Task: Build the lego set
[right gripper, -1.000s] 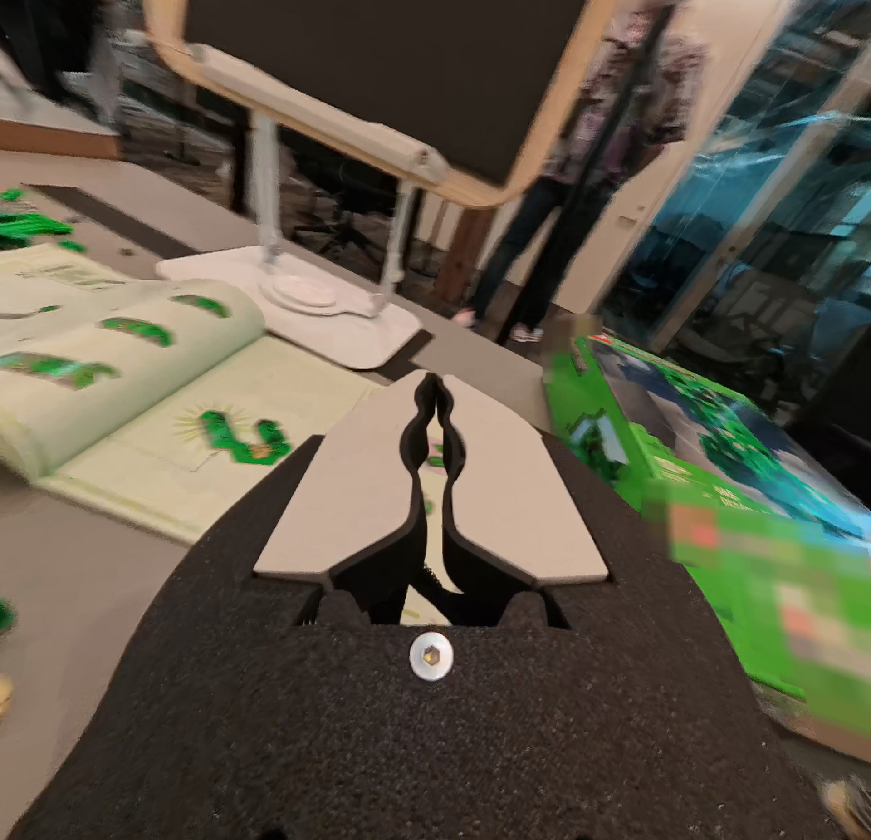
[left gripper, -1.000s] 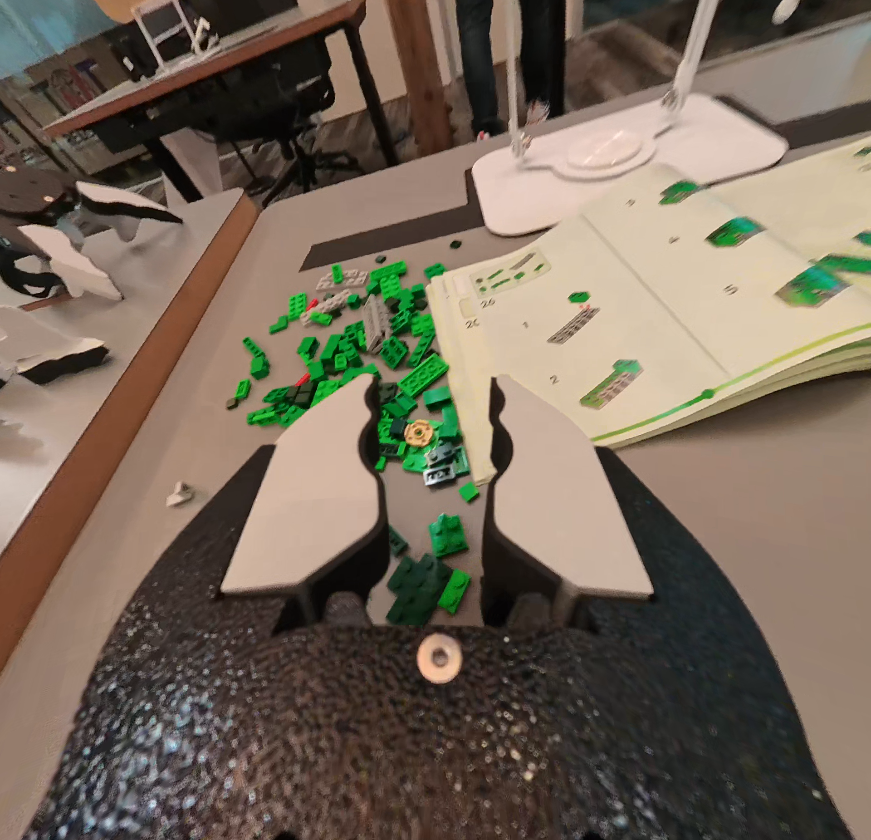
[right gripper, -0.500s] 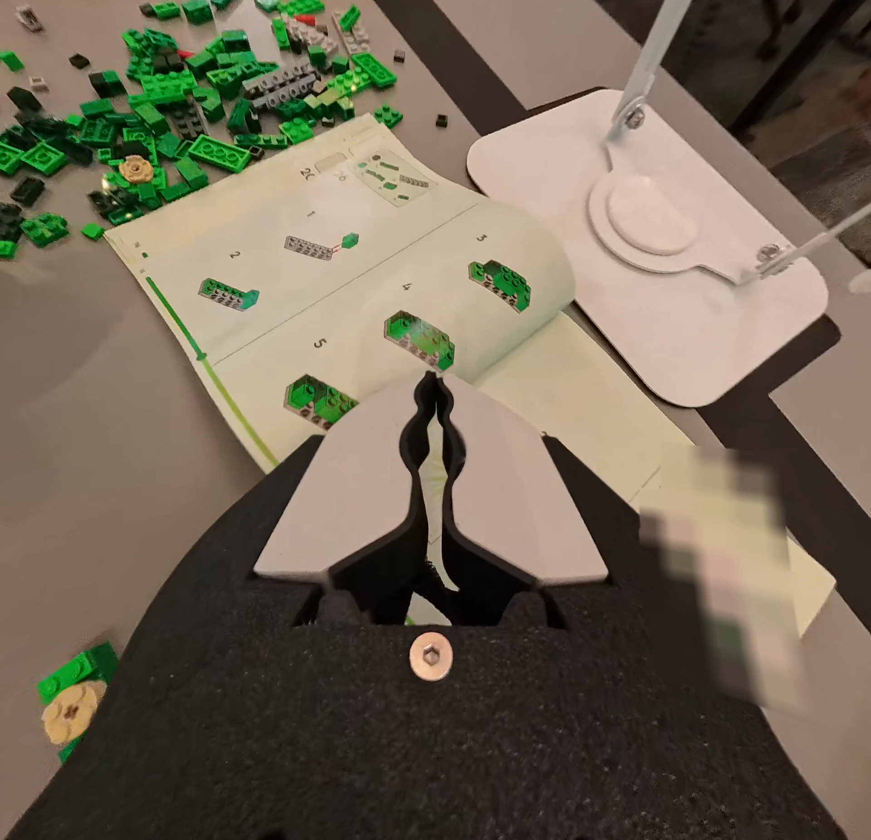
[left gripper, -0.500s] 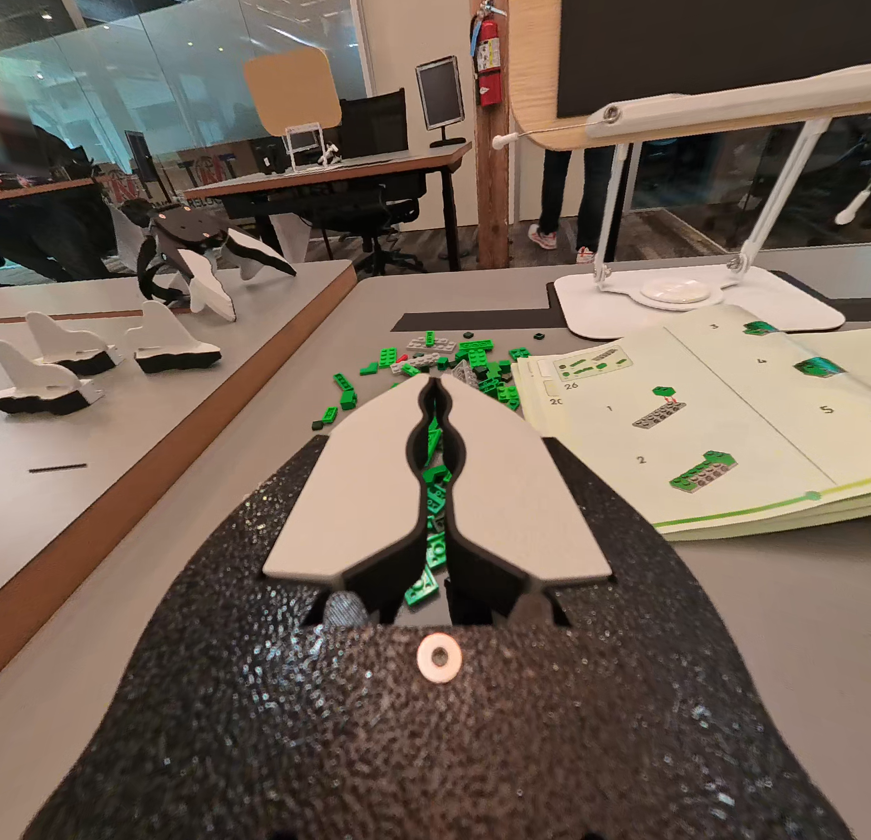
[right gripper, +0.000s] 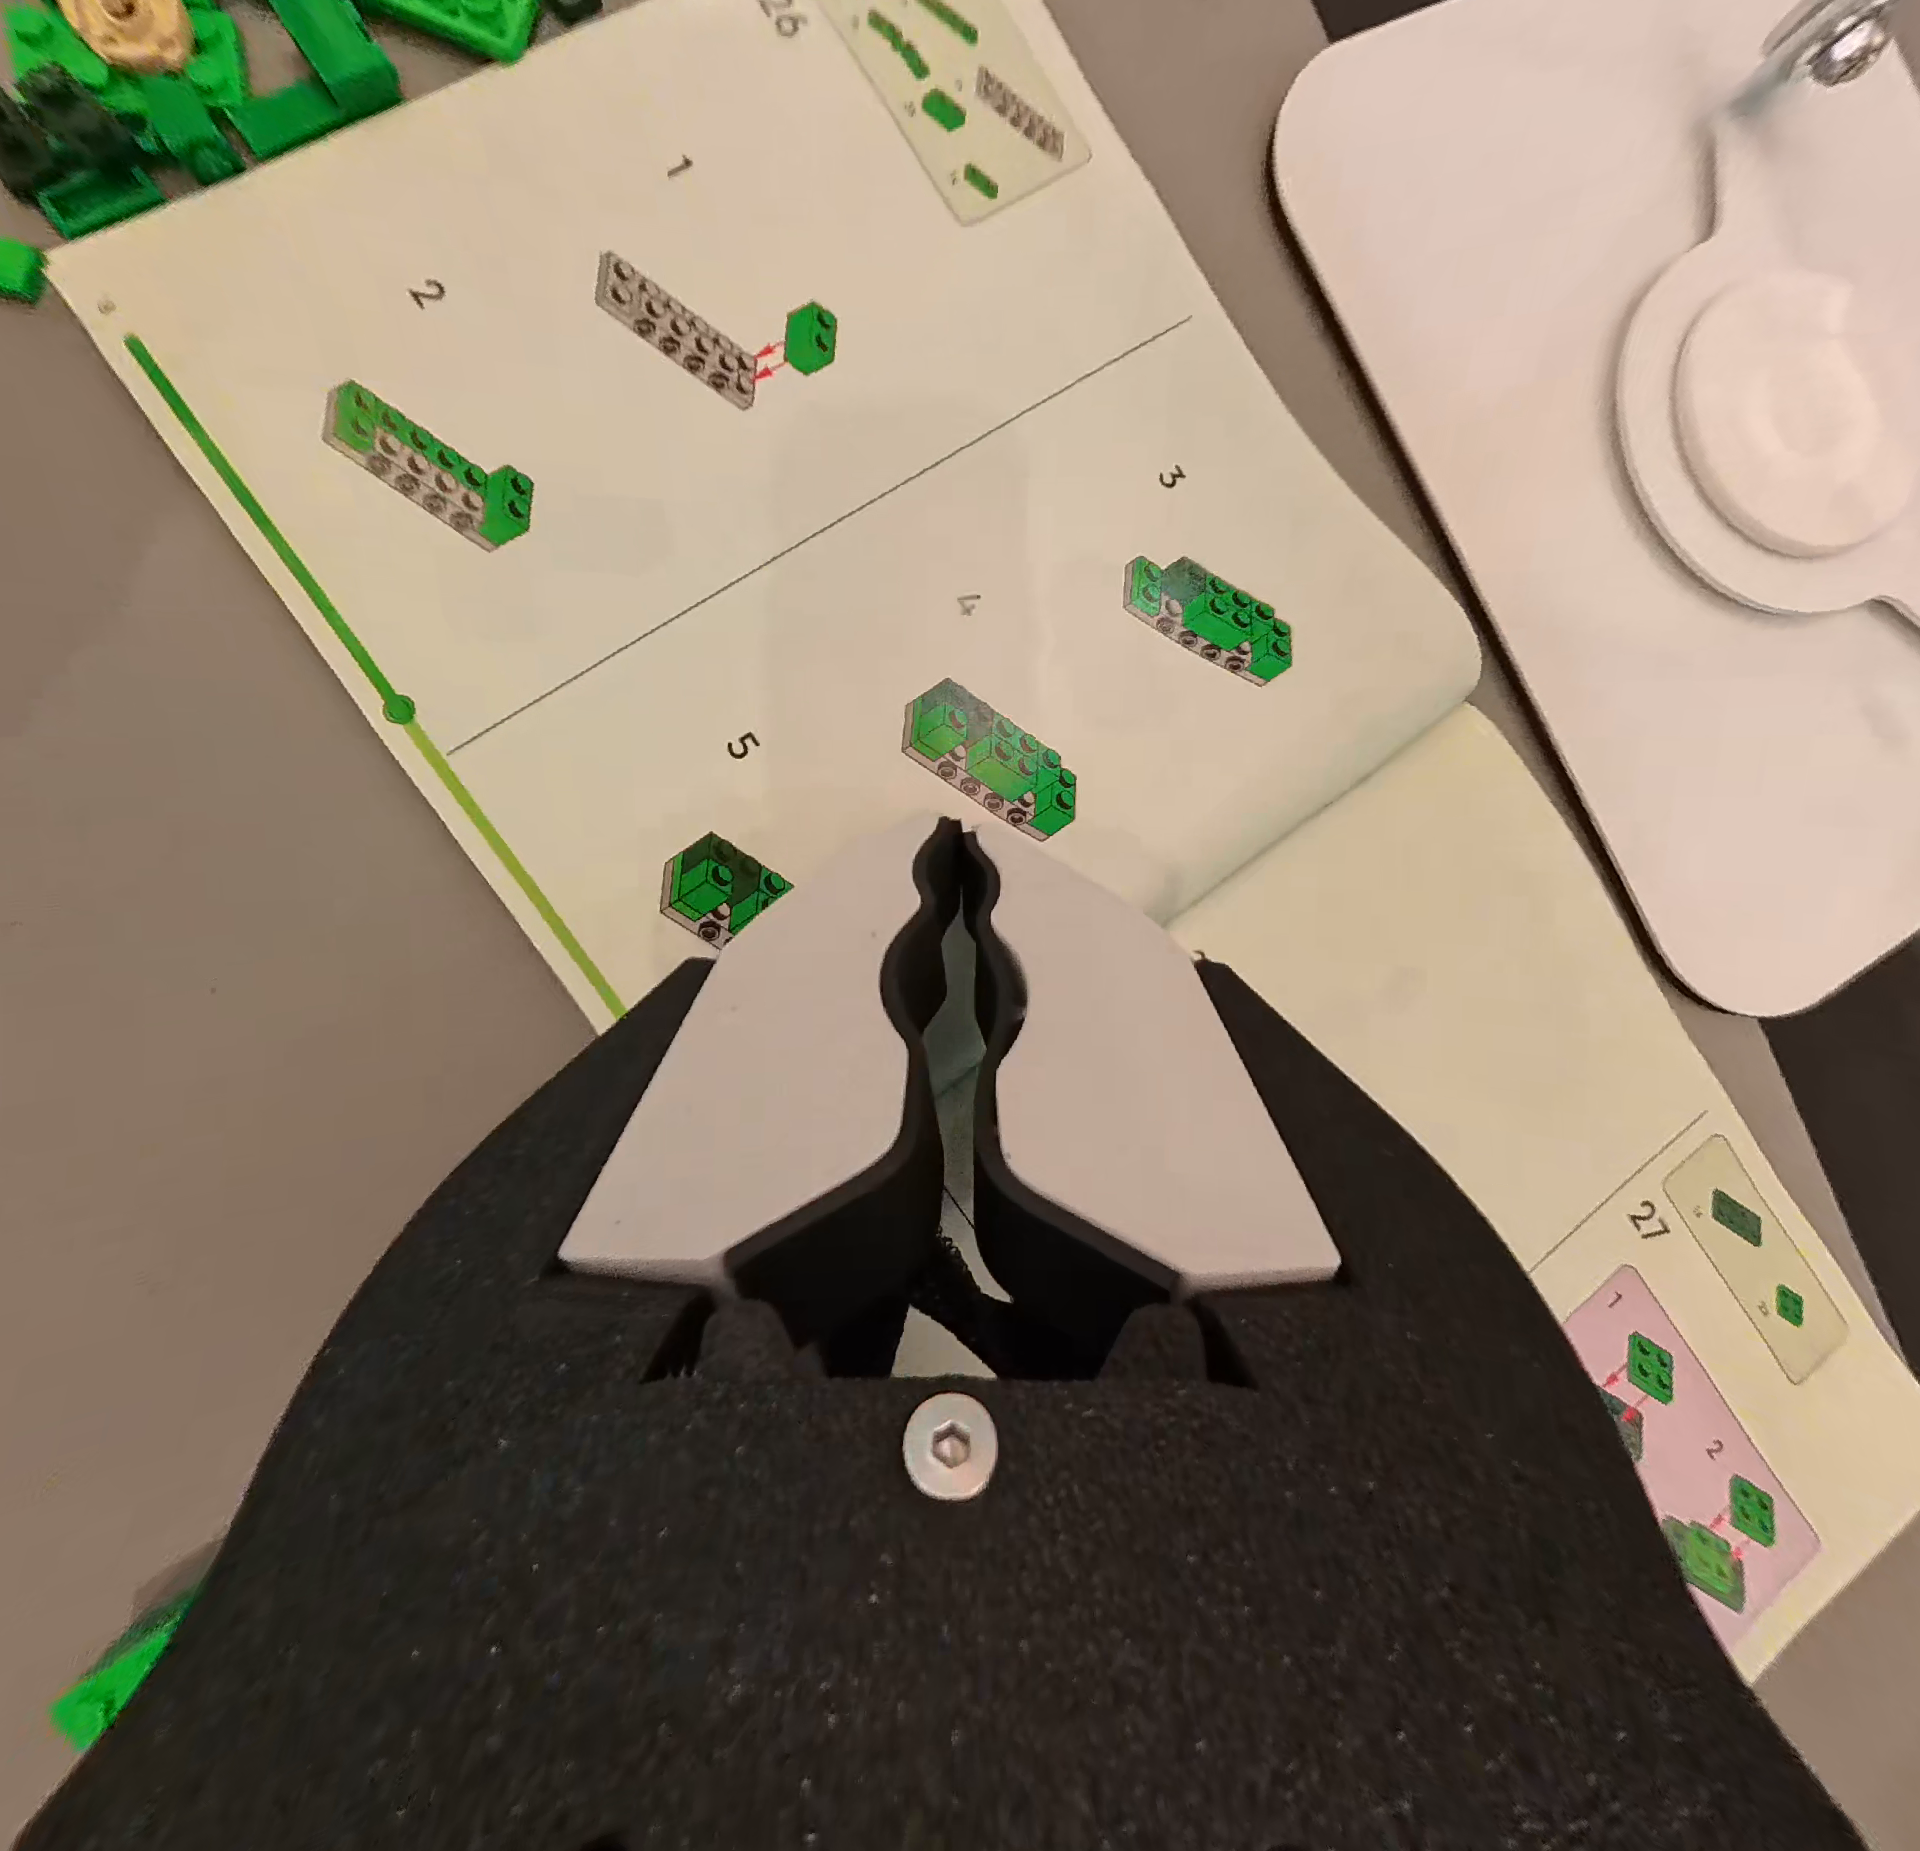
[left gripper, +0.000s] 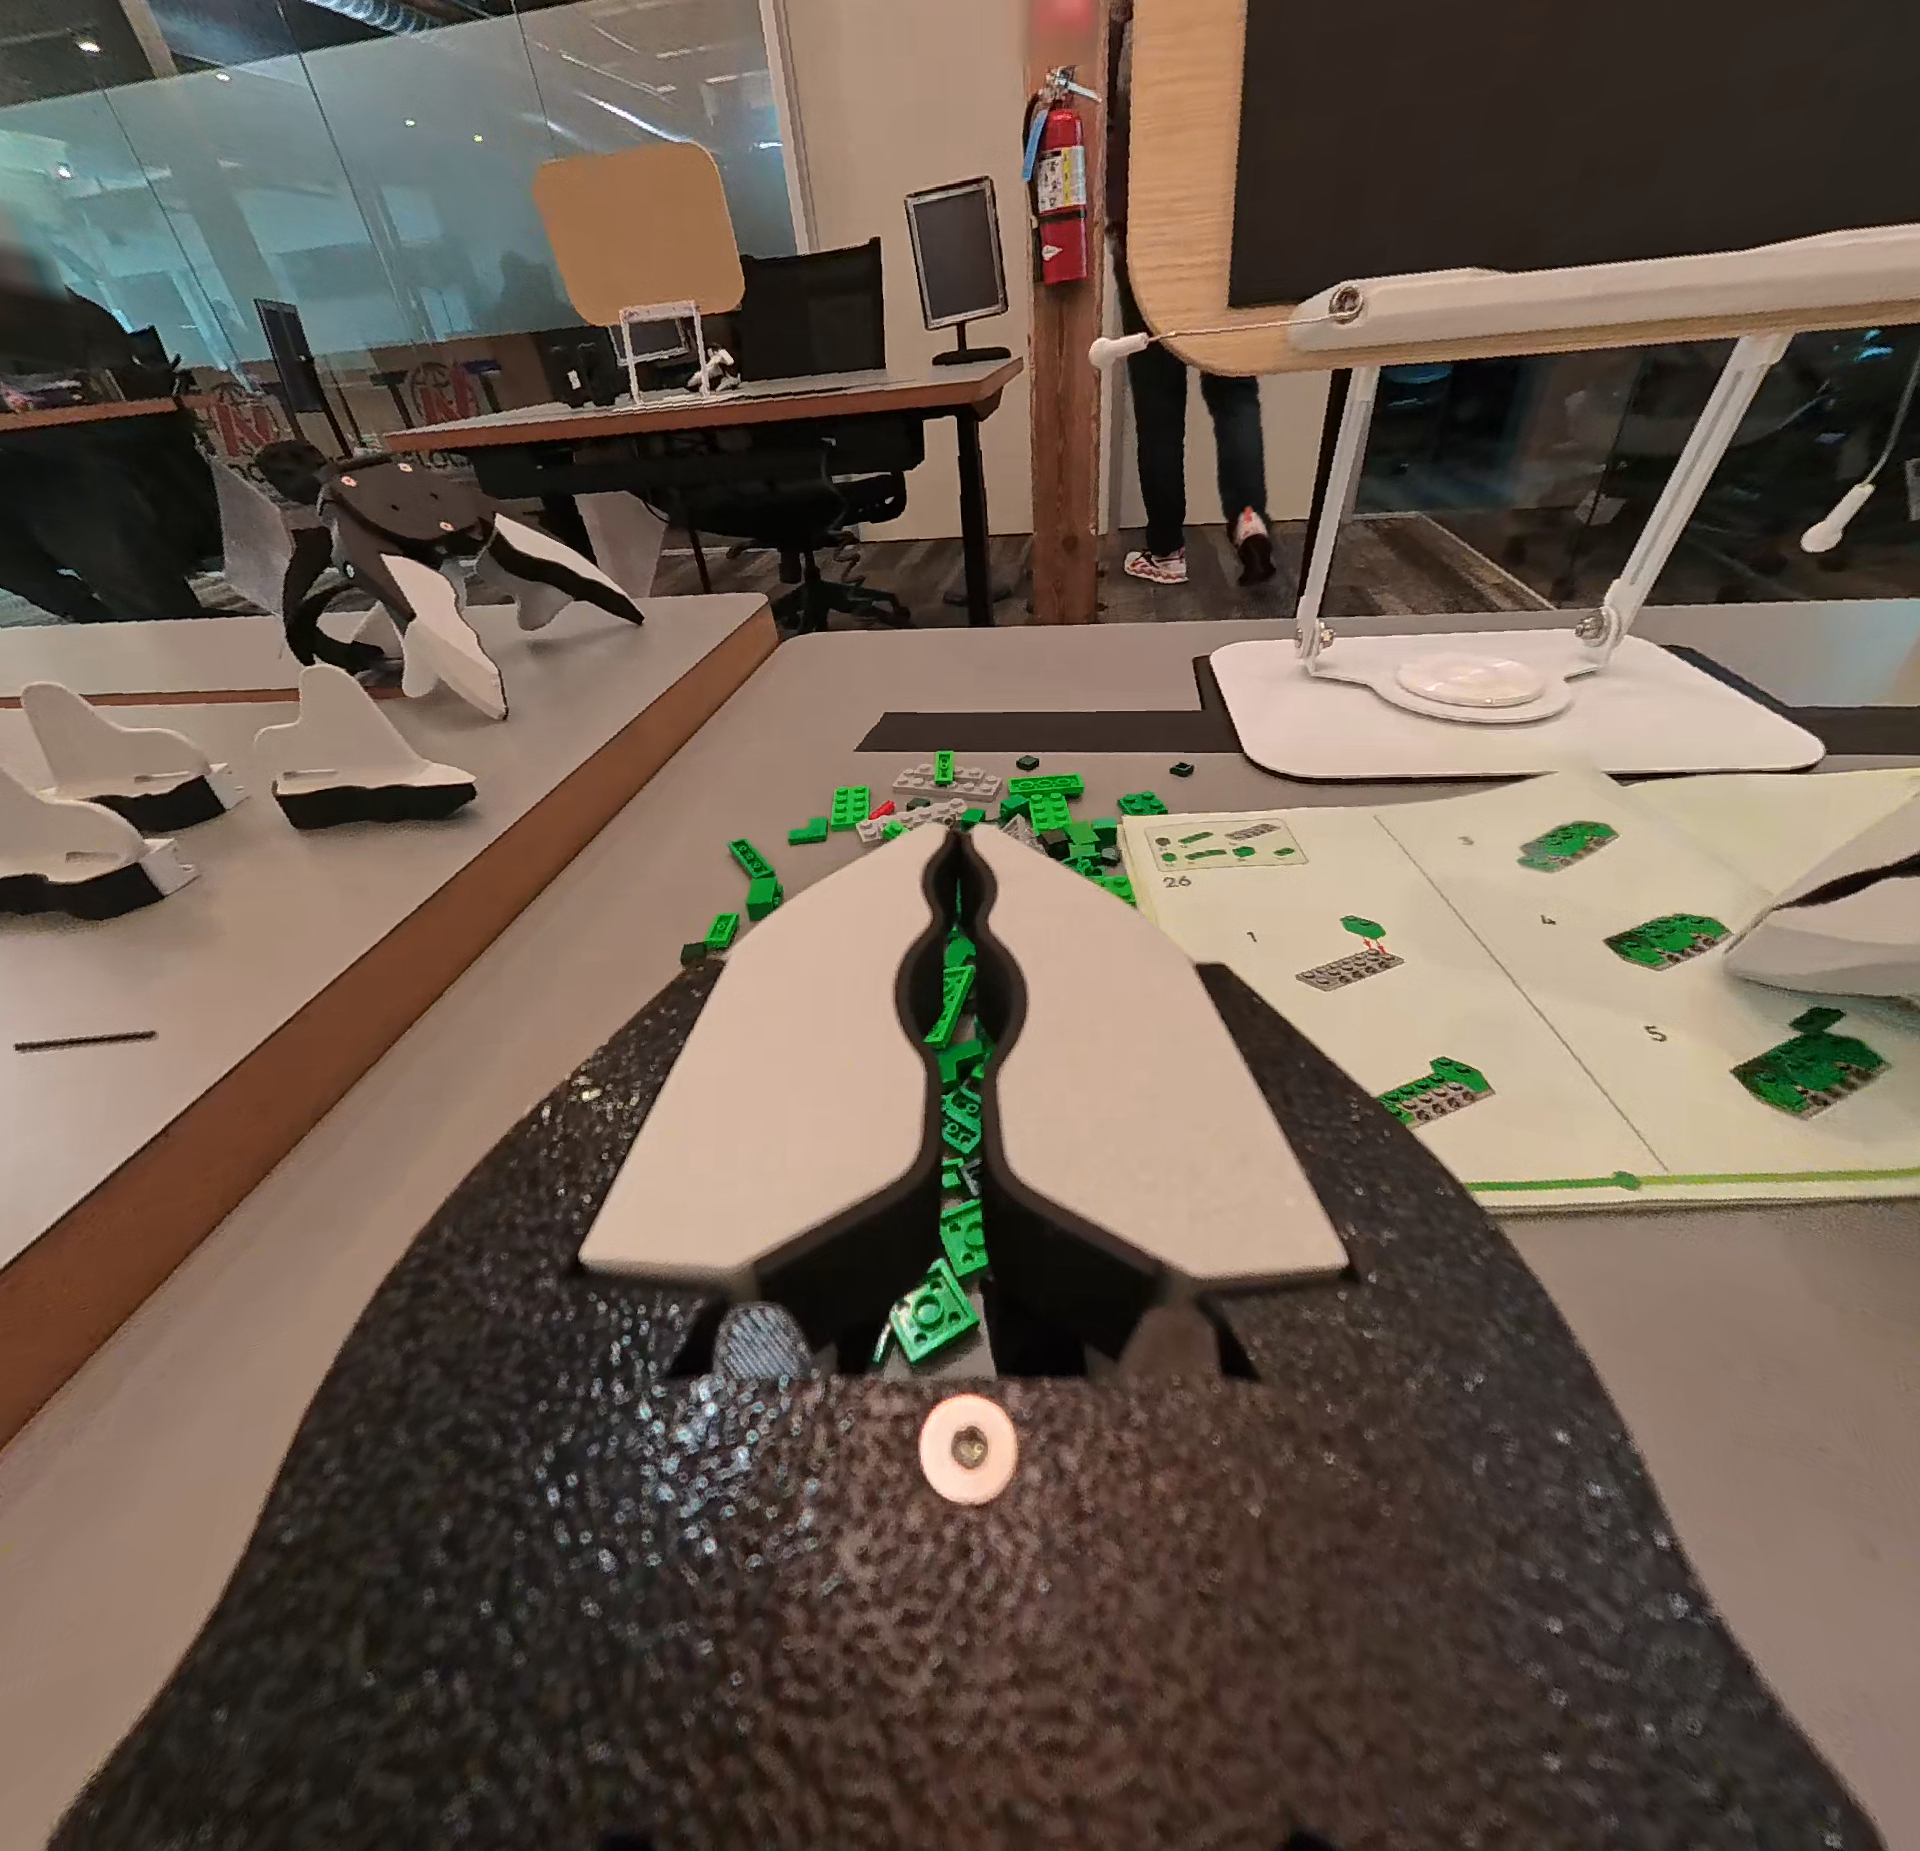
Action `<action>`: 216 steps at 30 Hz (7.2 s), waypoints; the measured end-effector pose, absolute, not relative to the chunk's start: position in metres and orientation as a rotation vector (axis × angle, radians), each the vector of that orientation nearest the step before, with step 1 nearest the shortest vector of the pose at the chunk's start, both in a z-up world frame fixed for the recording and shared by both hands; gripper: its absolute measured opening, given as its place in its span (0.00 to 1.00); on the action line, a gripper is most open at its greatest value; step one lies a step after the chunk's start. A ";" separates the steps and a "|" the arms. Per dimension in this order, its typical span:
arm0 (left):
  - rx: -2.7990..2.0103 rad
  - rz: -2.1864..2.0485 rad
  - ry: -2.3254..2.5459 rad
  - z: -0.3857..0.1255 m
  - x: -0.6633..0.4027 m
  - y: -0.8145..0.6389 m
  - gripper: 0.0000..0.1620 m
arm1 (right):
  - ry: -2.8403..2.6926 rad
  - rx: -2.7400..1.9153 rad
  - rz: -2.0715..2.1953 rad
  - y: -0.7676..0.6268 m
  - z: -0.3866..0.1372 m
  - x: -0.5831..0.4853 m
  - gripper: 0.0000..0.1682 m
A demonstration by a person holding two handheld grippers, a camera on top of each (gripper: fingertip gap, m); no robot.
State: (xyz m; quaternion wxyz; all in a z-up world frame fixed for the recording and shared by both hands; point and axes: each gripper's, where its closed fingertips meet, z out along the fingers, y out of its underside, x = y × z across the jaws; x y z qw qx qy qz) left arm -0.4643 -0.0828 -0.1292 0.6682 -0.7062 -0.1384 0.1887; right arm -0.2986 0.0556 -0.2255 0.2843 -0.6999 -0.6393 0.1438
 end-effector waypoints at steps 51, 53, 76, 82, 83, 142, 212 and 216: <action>-1.722 0.045 0.353 -0.143 -0.255 -0.048 0.26 | -0.950 -1.265 0.448 -0.009 -0.136 -0.157 0.06; -1.779 0.081 0.285 -0.145 -0.281 -0.069 0.37 | -0.949 -1.266 0.451 -0.009 -0.136 -0.157 0.06; -2.338 0.307 -0.644 -0.229 -0.481 -0.265 0.31 | -0.963 -1.272 0.436 -0.009 -0.138 -0.158 0.05; -2.314 0.370 -0.560 -0.219 -0.473 -0.266 0.30 | -0.961 -1.272 0.438 -0.008 -0.138 -0.158 0.05; -2.296 0.359 -0.519 -0.214 -0.465 -0.260 0.30 | -0.961 -1.273 0.437 -0.008 -0.138 -0.158 0.05; -2.100 0.112 -0.172 -0.191 -0.407 -0.170 0.25 | -0.993 -1.269 0.410 -0.009 -0.141 -0.161 0.04; -2.137 0.323 0.152 -0.150 -0.501 -0.081 0.00 | -1.003 -1.283 0.403 -0.007 -0.143 -0.162 0.03; -2.153 0.283 0.122 -0.158 -0.501 -0.081 0.03 | -1.009 -1.279 0.397 -0.008 -0.144 -0.162 0.02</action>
